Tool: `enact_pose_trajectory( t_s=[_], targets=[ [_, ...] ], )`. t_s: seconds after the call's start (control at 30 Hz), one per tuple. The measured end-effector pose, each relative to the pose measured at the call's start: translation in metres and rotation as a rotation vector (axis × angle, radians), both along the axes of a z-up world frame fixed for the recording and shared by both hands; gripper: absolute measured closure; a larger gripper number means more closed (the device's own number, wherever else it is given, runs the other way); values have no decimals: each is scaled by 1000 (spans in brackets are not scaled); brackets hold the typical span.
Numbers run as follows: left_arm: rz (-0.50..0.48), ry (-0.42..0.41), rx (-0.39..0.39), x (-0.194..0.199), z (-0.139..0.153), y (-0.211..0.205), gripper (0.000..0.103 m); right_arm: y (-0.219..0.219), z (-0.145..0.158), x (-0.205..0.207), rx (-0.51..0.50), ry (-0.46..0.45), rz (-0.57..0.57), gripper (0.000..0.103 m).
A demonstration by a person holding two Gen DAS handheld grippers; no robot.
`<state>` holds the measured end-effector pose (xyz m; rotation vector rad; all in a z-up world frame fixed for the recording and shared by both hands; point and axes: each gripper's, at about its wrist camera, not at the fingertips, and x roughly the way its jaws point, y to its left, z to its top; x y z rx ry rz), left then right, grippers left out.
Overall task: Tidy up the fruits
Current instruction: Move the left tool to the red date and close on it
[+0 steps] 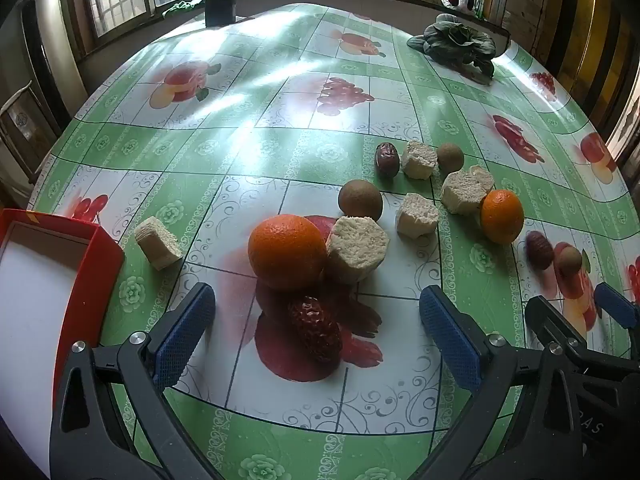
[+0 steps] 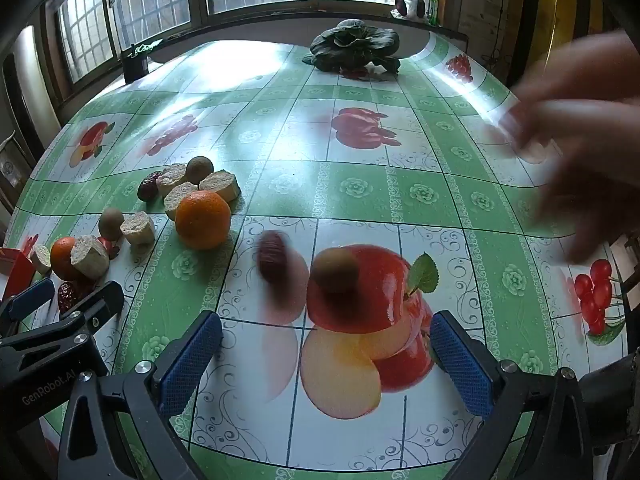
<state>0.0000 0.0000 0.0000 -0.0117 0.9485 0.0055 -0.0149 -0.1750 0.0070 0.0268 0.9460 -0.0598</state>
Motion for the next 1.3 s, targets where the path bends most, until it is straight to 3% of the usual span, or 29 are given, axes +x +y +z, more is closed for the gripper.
enact_pose_trajectory(
  t_s=[0.67,0.8,0.87,1.0,1.3],
  targets=[
    [5,27,0,0,1,4,0,1,-1,1,0,-1,-26,0],
    [-14,48,-36,-14,8,17,0,4,-1,1,4,7,-5,0],
    [-19,25,-15,-25,16,22,0,6,1,-4,-15,8,23,0],
    [-33,-30,7,-42,30,30,0,15,23,-32,-81,-92,84,1],
    [-58,-102,-6,-68,55,40,1,24,63,-70,-57,-227,187,1]
  ],
)
